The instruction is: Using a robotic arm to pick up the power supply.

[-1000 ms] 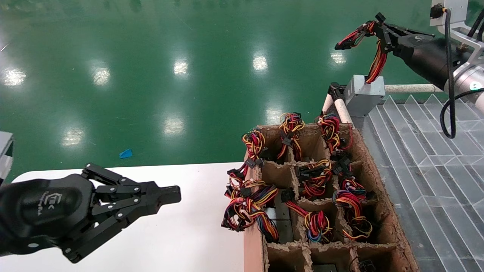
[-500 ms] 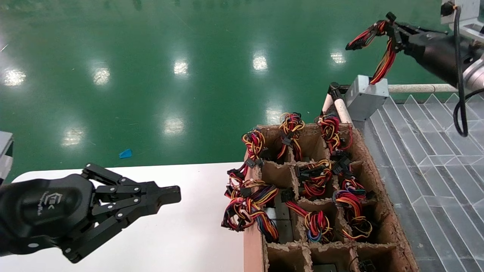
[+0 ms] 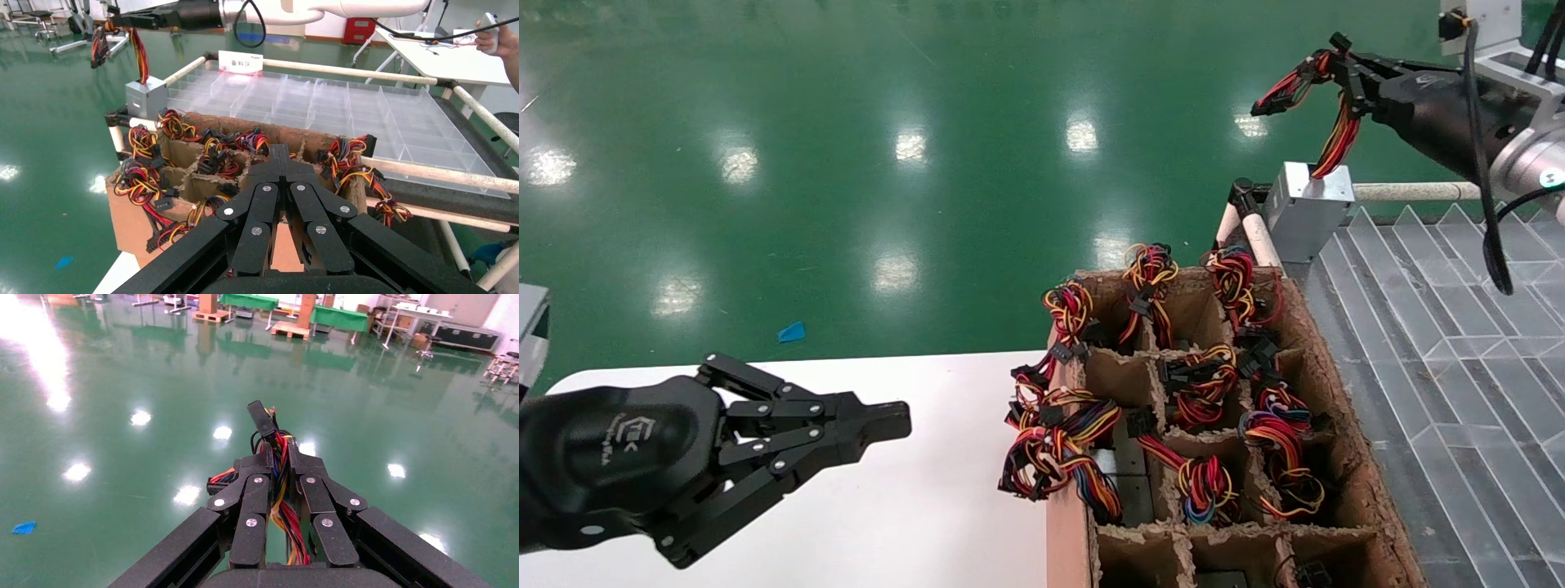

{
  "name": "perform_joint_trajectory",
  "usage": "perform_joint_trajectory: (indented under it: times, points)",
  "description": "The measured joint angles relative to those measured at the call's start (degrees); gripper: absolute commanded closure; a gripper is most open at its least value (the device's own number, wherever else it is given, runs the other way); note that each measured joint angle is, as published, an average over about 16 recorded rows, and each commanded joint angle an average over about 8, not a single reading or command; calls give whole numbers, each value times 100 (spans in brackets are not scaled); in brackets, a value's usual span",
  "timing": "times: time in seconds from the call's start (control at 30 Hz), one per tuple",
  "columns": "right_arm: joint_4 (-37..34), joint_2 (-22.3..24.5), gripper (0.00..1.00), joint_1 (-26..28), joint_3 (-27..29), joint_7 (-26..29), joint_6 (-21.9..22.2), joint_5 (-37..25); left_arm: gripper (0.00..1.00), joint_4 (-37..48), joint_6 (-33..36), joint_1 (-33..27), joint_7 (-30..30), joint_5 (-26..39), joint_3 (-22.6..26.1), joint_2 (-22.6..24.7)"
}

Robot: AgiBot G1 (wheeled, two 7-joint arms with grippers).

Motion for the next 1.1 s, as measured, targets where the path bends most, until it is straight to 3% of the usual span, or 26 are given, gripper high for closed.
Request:
perform_joint_trajectory:
  times: [0.13,0.2,0.73,1.1]
  points:
    - [-1,-24,13,6,-22,-14,2,-32,100,0,0,0,0,0,0,0]
    - [-4,-30,0,6,-29,-16,4,-41,100,0,0,0,0,0,0,0]
    - [3,39,0,137,-84,-226,-8,-122,100,0,0,0,0,0,0,0]
    - [305,168,0,152,78,-390,-265,-260,100,0,0,0,0,0,0,0]
